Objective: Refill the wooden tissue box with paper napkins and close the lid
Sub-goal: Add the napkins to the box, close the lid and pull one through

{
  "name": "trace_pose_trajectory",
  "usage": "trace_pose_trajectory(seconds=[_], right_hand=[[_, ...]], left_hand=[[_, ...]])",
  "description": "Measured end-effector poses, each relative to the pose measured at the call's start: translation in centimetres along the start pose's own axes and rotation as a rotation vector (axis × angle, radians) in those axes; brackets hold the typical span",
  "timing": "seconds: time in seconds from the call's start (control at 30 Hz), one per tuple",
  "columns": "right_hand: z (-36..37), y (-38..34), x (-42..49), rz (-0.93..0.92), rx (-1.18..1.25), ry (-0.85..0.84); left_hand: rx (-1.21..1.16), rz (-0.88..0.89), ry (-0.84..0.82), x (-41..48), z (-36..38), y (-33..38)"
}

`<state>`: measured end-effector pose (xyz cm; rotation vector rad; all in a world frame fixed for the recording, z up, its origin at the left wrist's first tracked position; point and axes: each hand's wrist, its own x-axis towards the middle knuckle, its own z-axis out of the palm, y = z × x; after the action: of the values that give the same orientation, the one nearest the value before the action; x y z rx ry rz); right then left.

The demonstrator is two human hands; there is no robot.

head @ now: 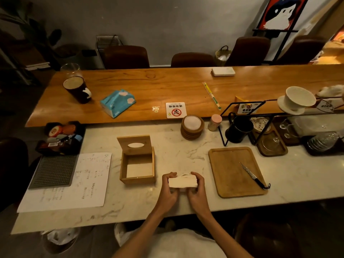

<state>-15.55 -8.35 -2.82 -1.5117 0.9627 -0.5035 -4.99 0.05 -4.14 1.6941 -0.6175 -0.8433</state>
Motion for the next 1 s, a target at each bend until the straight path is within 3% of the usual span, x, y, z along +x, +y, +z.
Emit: trace_pose_trajectory(seconds=[0.37,0.63,0.77,0.9,1.0], right_hand=[[0.2,0.4,0.7,0.012,0.002,-0.024],[-0.6,-0.4,1.2,-0.129,-0.072,-0.002],[-2.6,0.1,2.2,-0.233,-0.431,-0.175],[-3.9,-1.0,3.9,-0.443,-1.007,-0.223],[-3.2,-2.2,4.5,-0.47,-1.275,-0.402]], left_hand=[[-0.005,0.01,0.066,0.0,0.7,0.0],[0.068,0.039,0.062,0.3,0.4,0.9],[0.249,0.018,-0.067,0.5,-0.4,1.0],[0.596,0.101,-0.189,1.3,-1.4,1.7],[0.805,0.079,-0.269,2.3,-1.9,2.1]])
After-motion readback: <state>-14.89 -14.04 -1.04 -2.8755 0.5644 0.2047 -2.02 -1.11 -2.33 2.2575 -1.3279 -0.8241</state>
